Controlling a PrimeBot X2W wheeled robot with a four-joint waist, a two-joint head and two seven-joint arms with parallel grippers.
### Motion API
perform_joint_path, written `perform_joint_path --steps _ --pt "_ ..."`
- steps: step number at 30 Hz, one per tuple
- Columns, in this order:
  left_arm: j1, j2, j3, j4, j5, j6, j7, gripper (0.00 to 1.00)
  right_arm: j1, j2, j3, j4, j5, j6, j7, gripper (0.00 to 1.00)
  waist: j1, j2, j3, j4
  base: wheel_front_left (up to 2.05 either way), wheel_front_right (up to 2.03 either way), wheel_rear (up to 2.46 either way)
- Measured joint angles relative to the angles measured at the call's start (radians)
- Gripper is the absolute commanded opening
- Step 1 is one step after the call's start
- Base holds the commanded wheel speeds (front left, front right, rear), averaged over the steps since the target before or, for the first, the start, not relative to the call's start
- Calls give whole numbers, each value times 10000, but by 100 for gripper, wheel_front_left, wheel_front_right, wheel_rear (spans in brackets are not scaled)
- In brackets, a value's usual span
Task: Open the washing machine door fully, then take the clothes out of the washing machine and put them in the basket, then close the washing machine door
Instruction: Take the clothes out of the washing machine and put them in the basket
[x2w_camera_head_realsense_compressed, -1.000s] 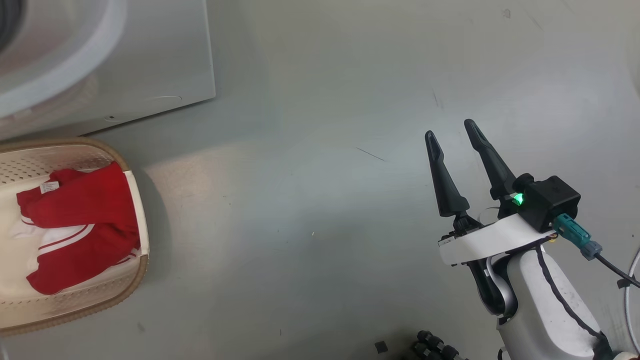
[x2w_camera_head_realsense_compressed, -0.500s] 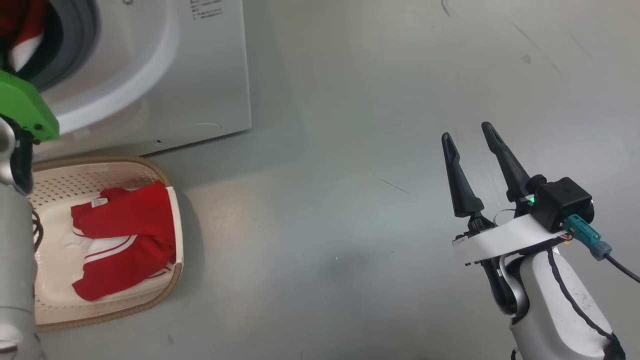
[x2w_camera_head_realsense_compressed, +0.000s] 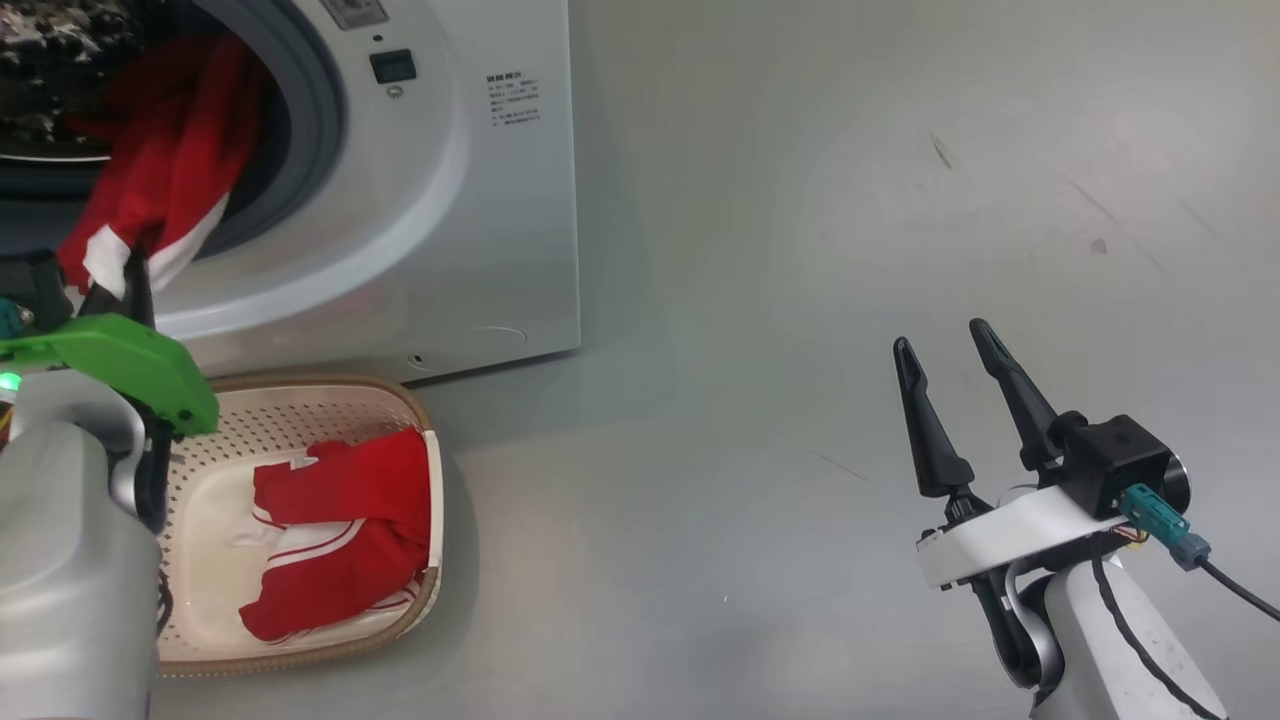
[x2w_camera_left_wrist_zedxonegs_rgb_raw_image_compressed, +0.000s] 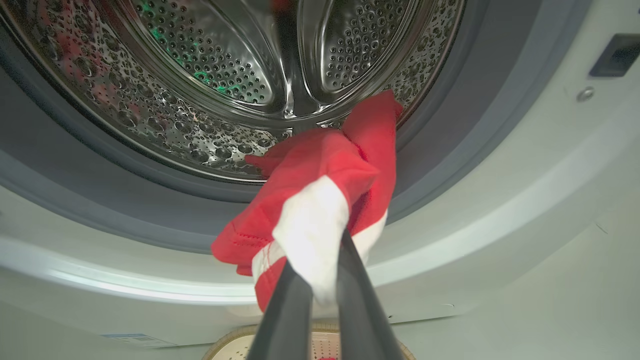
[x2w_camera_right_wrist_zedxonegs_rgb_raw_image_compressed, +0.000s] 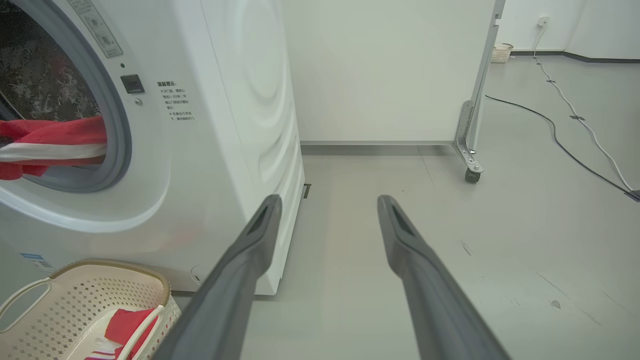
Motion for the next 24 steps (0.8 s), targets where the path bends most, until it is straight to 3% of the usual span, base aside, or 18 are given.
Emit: perform_joint_path --steps 13,24 --pt "1432 -301 -506 -418 -44 -169 -963 0 830 2 10 90 0 -17 0 100 0 0 -1491 656 0 0 0" --pt "1860 -594 -792 -1866 42 -176 -1145 0 1175 -4 -19 -209 2 -157 0 100 -1 0 -2038 1228 0 0 0"
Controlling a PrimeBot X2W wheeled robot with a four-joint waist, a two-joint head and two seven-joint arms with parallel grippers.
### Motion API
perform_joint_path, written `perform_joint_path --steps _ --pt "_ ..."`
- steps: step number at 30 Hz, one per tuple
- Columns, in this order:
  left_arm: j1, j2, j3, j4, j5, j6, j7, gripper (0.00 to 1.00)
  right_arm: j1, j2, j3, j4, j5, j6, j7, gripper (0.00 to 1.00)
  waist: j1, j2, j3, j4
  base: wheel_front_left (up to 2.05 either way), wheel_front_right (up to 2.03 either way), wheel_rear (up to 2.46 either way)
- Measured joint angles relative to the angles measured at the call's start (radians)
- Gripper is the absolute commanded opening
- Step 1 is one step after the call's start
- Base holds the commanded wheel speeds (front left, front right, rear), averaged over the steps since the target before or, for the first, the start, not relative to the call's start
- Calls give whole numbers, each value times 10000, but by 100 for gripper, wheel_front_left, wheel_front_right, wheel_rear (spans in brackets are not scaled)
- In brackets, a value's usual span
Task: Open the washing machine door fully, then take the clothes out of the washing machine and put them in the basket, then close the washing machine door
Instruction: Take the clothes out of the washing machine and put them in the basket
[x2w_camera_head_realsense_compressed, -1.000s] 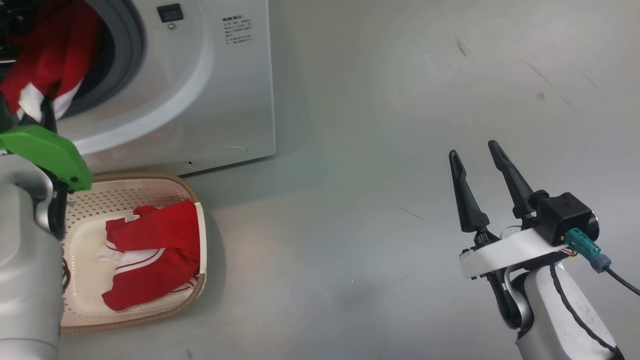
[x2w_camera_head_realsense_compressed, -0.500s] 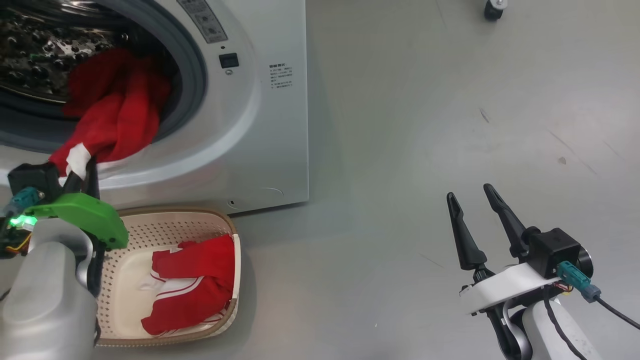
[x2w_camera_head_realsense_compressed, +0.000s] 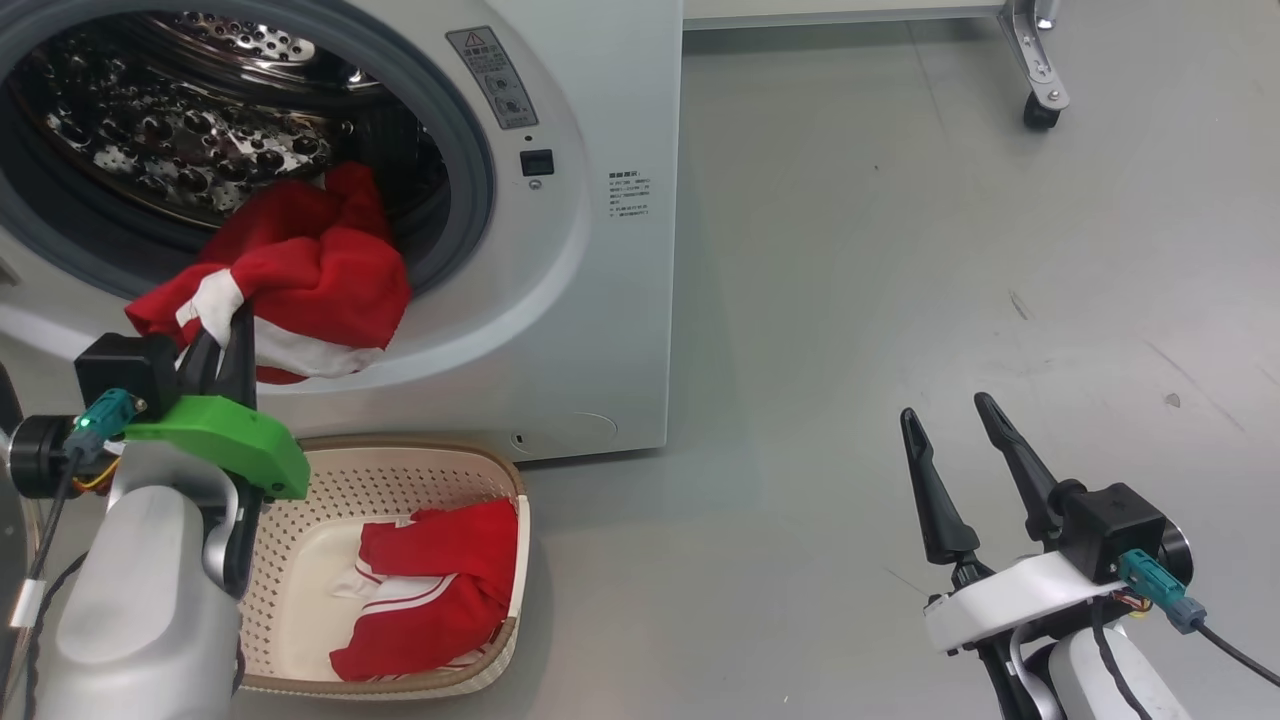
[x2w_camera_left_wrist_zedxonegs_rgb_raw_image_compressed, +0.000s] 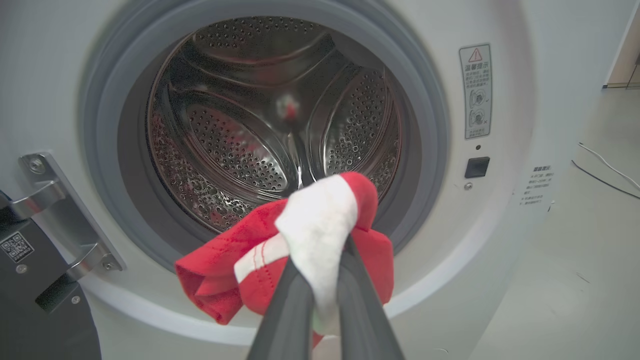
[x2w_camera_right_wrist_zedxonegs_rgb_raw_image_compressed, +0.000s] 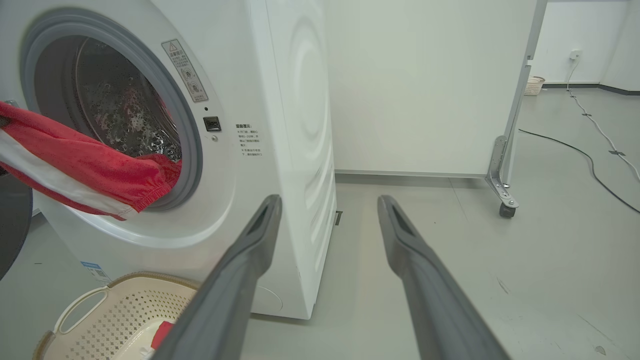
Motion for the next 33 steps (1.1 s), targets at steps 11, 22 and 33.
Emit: perform_joint_path --steps 11,22,33 --pt "103 -54 380 -2242 2 0 -29 0 37 4 61 -127 0 -33 0 100 0 0 -93 197 0 0 0" --pt "101 -4 748 -3614 2 10 -31 0 38 12 140 -217 0 -35 10 100 0 0 -118 130 0 0 0" --pt "778 15 568 -3534 63 12 -25 0 62 13 144 -267 0 -36 12 100 0 0 -132 -17 0 0 0"
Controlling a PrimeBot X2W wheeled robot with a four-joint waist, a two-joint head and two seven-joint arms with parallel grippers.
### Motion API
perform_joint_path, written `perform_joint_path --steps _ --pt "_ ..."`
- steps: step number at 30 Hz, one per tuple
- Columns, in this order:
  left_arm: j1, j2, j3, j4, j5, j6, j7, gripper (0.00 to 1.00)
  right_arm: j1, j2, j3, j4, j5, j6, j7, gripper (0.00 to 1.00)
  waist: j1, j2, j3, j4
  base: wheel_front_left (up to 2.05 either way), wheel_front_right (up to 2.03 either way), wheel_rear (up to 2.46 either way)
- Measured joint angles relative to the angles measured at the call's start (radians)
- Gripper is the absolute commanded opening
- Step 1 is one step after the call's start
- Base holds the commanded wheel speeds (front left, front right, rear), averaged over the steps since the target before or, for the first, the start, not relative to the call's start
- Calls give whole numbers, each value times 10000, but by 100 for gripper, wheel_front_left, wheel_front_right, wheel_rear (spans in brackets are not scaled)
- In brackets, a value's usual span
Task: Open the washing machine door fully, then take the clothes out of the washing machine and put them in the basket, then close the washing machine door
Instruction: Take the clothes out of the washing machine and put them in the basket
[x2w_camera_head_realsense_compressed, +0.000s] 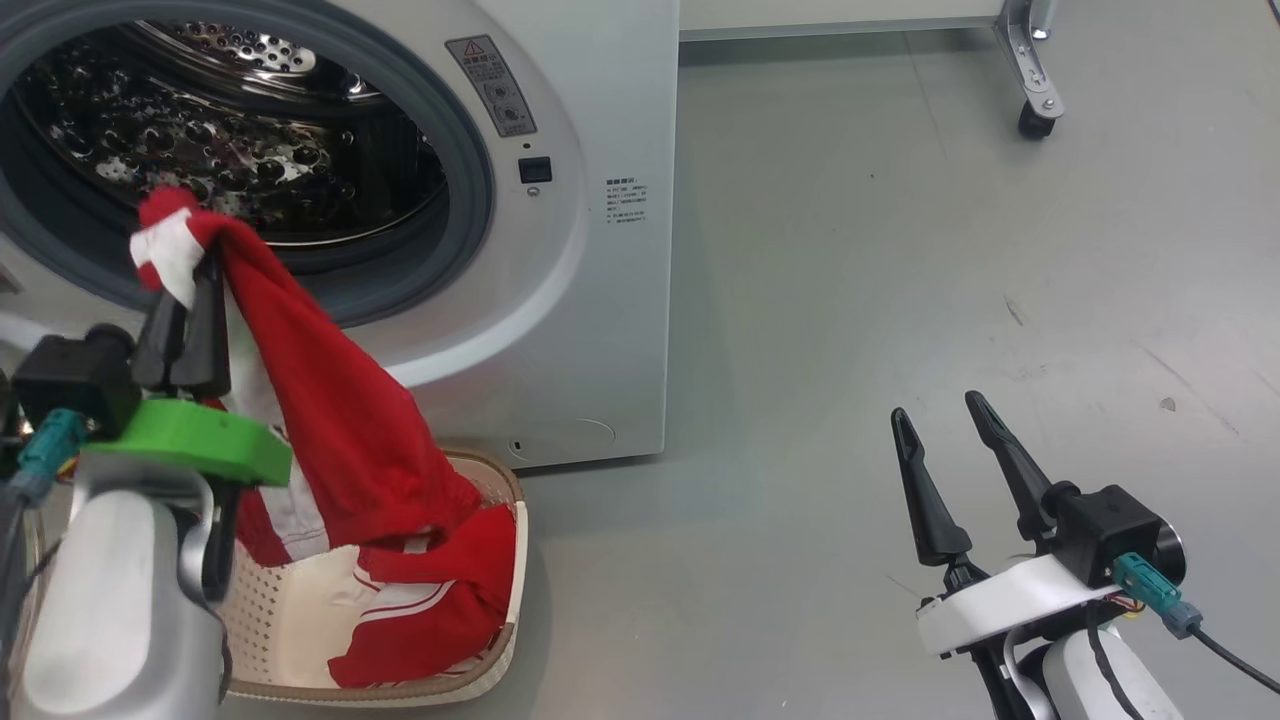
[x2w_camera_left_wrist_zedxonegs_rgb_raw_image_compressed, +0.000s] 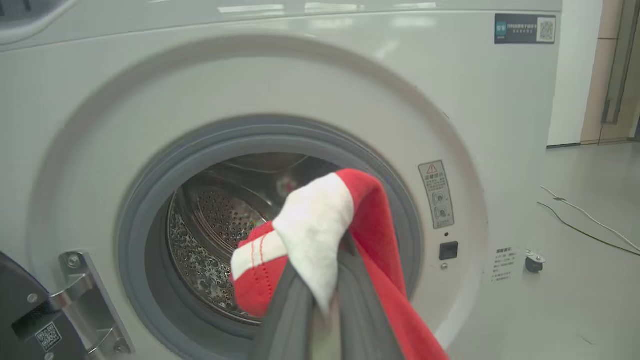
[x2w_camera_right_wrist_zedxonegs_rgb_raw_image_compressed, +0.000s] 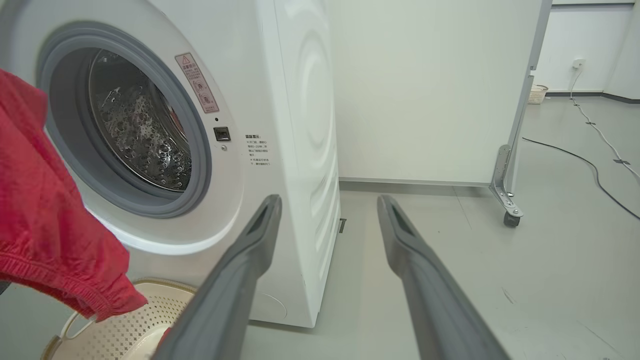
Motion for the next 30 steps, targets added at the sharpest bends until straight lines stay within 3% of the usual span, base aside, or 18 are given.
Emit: perform_joint_path --steps 11,30 --pt "1172 150 -259 583 -4 -2 585 0 90 -8 58 -322 0 -2 104 100 0 0 404 -79 0 0 0" --pt "1096 155 -568 1379 -12 -2 1302 0 -401 -12 221 -813 -4 13 276 100 0 0 2033 -506 0 0 0"
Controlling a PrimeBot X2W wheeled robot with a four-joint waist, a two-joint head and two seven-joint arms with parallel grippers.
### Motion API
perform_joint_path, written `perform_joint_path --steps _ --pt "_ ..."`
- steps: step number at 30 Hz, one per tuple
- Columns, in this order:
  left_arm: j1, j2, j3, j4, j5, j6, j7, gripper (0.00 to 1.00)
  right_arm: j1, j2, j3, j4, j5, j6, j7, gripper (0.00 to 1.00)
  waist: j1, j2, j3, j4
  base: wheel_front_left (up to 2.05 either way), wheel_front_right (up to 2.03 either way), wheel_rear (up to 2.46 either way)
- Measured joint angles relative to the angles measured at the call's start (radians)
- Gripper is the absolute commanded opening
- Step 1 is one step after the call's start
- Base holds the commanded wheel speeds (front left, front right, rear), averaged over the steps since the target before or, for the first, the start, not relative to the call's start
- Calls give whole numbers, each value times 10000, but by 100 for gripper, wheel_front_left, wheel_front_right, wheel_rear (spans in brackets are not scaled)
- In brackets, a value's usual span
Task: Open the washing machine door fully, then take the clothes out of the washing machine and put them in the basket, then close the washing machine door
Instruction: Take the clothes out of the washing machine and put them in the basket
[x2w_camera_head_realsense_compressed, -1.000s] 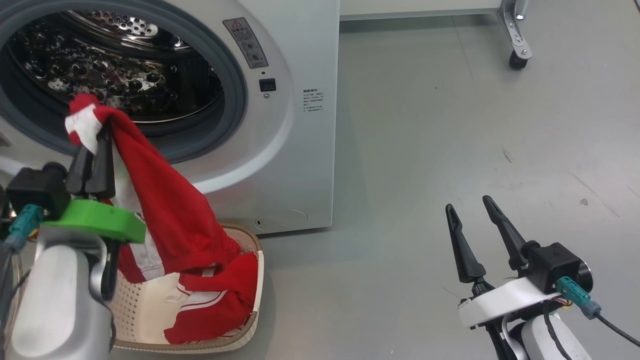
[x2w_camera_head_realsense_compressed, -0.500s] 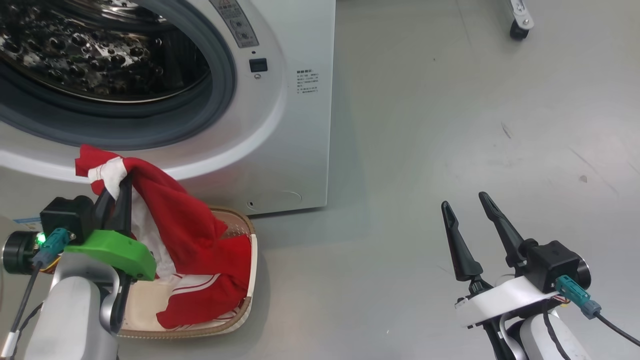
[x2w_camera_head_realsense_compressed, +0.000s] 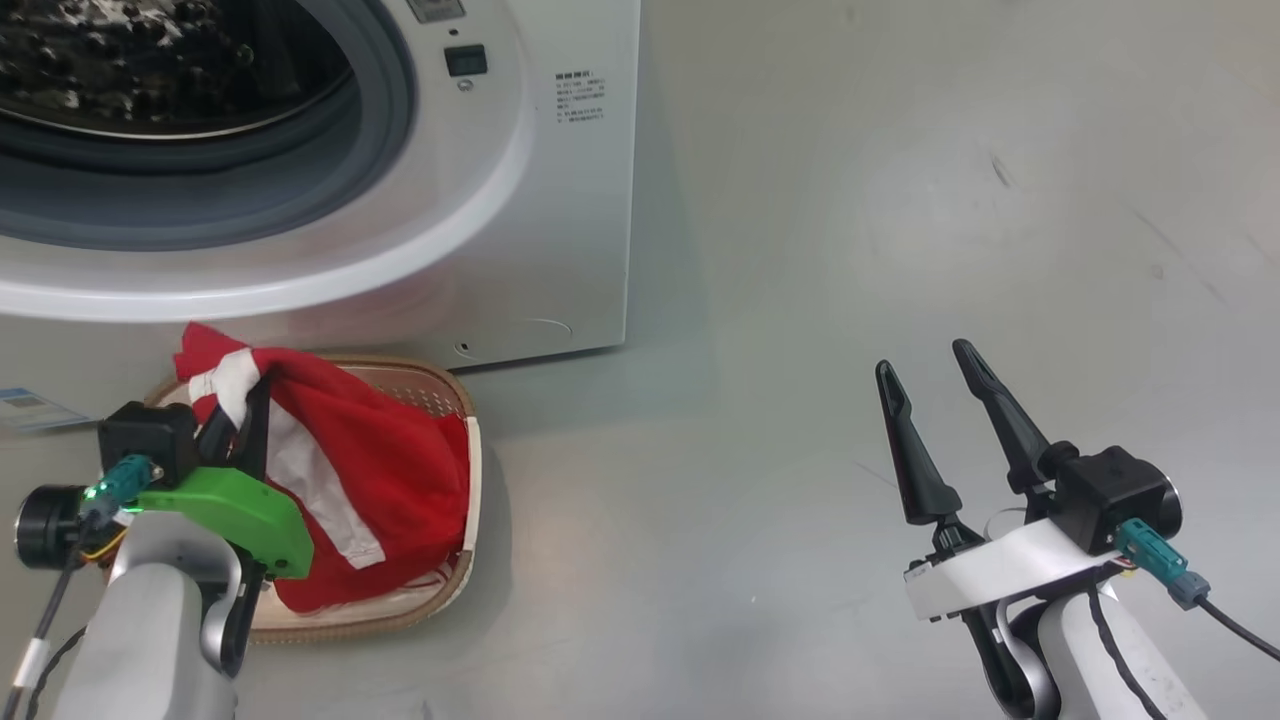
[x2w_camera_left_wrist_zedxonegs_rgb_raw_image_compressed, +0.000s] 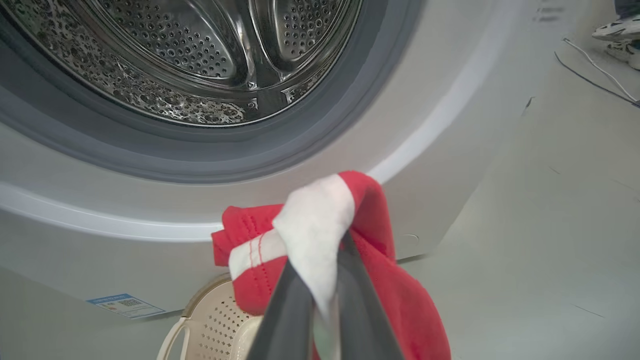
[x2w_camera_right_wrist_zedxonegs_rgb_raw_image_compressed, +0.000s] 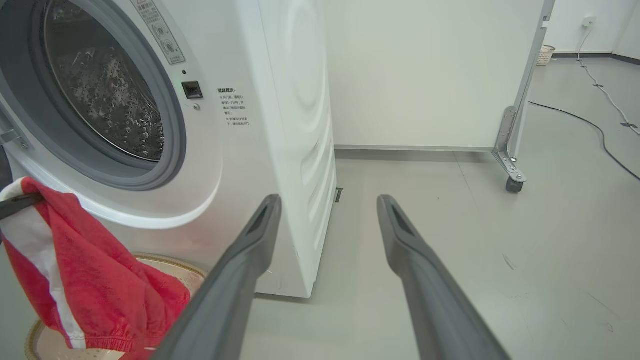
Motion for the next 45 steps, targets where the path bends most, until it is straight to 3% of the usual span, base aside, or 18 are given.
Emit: perform_joint_path --steps 27,38,39,40,45 --pt "-1662 485 761 2644 -155 543 573 0 -734 -299 -69 -537 -263 4 136 100 0 0 2557 -675 0 0 0" --pt "-2185 727 947 3662 -153 723 545 2 -911 -244 -140 -470 -263 2 115 100 0 0 3049 -974 0 0 0" --pt "-2218 725 947 3758 -155 723 545 47 -925 -240 -140 -466 -263 2 104 100 0 0 3058 -980 0 0 0" --pt "-2236 721 945 3827 -155 746 545 100 -943 -238 -140 -458 -263 0 98 100 0 0 3065 -983 0 0 0" --pt "-2408 675 936 4136 -157 800 489 100 -1089 -194 -136 -405 -263 0 69 100 0 0 3072 -977 0 0 0"
